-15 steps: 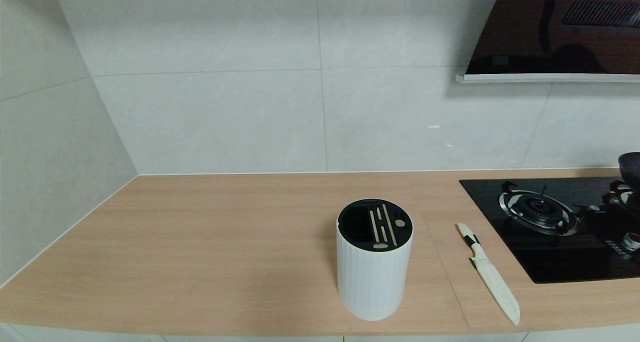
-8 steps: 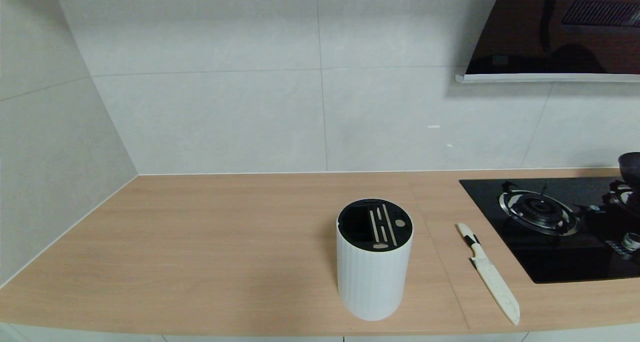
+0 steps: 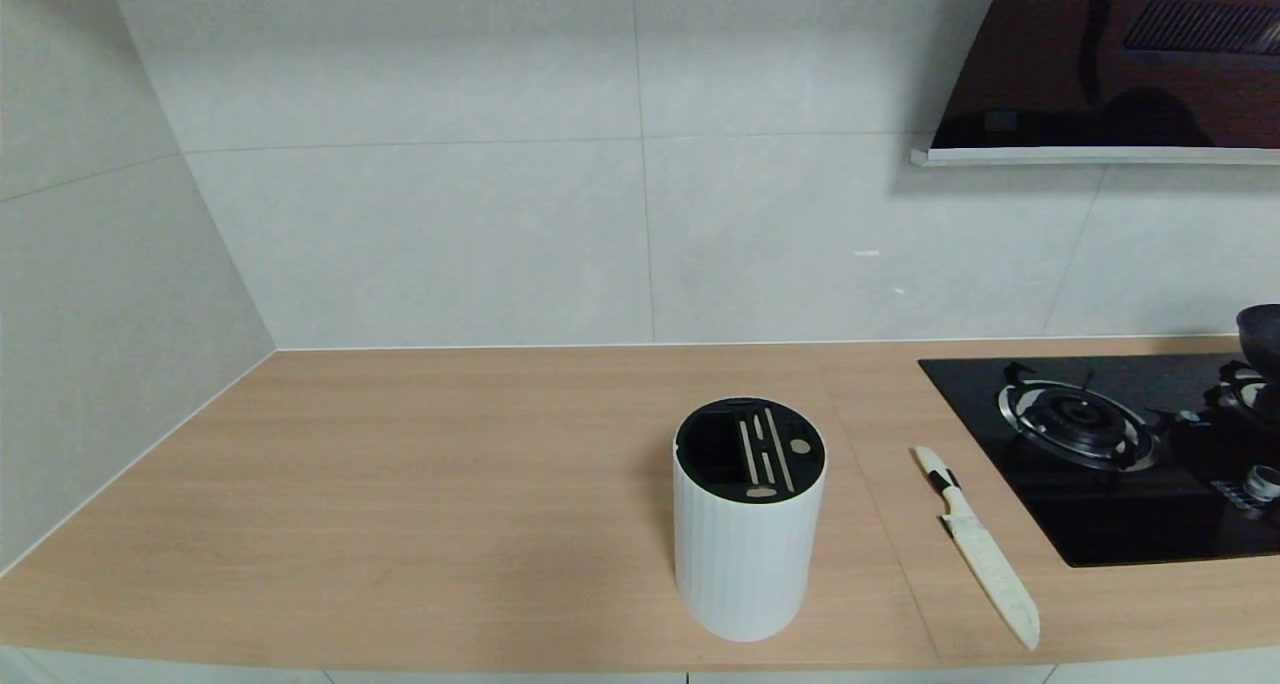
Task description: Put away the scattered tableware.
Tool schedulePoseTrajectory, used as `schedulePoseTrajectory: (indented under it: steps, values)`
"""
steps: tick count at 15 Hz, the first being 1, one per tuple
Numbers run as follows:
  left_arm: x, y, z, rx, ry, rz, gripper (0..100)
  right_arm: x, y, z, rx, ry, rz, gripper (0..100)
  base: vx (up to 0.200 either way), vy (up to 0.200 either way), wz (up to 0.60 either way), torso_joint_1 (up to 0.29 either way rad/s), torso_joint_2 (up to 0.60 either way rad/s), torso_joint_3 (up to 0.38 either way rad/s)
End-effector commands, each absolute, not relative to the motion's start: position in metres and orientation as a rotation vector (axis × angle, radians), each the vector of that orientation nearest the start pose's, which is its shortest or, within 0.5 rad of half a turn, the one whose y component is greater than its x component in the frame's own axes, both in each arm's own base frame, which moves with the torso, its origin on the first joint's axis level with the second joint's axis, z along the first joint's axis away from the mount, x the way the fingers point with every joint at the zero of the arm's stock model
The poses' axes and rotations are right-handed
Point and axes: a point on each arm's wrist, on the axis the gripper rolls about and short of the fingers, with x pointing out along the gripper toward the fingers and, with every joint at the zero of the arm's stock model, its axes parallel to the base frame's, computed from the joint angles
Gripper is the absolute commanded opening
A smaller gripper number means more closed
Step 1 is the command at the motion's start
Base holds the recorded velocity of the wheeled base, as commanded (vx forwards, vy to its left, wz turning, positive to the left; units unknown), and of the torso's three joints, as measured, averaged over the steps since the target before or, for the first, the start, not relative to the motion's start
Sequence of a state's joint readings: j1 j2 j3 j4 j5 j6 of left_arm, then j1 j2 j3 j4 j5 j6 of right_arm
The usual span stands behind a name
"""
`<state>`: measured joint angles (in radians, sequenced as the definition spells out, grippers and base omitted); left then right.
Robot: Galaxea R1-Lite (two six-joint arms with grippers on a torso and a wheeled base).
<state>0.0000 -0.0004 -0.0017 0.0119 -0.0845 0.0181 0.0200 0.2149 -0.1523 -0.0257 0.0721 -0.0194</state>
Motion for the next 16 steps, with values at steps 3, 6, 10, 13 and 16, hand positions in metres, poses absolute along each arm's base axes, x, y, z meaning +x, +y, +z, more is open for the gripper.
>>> schedulePoseTrajectory:
  steps: [3, 6, 10, 13, 16]
  values:
    - [-0.023, -0.002, 0.075, 0.018, 0.010, -0.084, 100, 0.061, 0.006, 0.156, -0.014, 0.390, 0.149, 100, 0.000, 0.000, 0.00, 0.000, 0.00, 0.000]
    - [-0.023, -0.002, 0.075, 0.018, 0.010, -0.084, 100, 0.111, 0.012, 0.150, -0.022, 0.519, 0.176, 100, 0.000, 0.000, 0.00, 0.000, 0.00, 0.000]
    - [-0.023, -0.002, 0.075, 0.018, 0.010, -0.084, 100, 0.178, 0.019, 0.117, -0.033, 0.628, 0.156, 100, 0.000, 0.000, 0.00, 0.000, 0.00, 0.000]
    - [-0.023, -0.002, 0.075, 0.018, 0.010, -0.084, 100, 0.215, 0.022, 0.091, -0.050, 0.640, 0.118, 100, 0.000, 0.000, 0.00, 0.000, 0.00, 0.000]
    - [-0.023, -0.002, 0.075, 0.018, 0.010, -0.084, 100, 0.246, 0.025, 0.075, -0.051, 0.632, 0.115, 100, 0.000, 0.000, 0.00, 0.000, 0.00, 0.000]
